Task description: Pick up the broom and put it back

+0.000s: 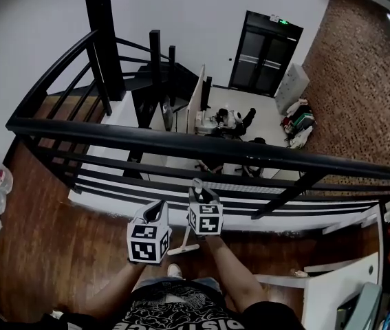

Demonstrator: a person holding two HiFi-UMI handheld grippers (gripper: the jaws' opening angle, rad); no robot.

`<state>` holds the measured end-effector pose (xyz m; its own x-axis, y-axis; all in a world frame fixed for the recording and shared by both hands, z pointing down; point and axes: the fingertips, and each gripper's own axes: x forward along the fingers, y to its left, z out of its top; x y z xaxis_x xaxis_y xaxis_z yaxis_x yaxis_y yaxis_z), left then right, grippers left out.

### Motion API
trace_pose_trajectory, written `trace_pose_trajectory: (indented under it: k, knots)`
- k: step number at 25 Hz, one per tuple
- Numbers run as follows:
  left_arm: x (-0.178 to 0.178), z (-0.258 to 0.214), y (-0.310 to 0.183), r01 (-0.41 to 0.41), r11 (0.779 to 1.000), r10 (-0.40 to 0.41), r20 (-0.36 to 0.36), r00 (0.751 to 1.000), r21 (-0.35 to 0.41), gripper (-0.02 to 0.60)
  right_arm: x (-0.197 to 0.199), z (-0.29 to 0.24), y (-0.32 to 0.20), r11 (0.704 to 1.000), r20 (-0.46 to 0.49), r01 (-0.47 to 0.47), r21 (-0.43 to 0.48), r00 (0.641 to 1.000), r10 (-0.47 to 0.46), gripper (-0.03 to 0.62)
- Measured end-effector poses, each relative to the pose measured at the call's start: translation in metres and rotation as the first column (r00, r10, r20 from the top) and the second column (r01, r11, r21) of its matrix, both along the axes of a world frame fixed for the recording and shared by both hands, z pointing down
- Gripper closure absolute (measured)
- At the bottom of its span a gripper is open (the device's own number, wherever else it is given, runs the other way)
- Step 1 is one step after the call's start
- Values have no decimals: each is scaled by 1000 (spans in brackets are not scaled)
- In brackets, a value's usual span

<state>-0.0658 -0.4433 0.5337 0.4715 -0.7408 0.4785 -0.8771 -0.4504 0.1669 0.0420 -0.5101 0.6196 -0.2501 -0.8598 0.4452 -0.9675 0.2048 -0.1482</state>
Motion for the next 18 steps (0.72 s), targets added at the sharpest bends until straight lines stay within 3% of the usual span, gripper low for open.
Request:
trace_pose_trajectory:
  k: [10,18]
  knots:
    - [19,3,33,0,1000,0,-13,1000,-2,577,-3,-15,59,999,4,29,27,1000,-29,502]
    - [25,5,66,45,999,-45,-32,998,-4,577,-4,-20,99,996,3,89,22,996,-89,502]
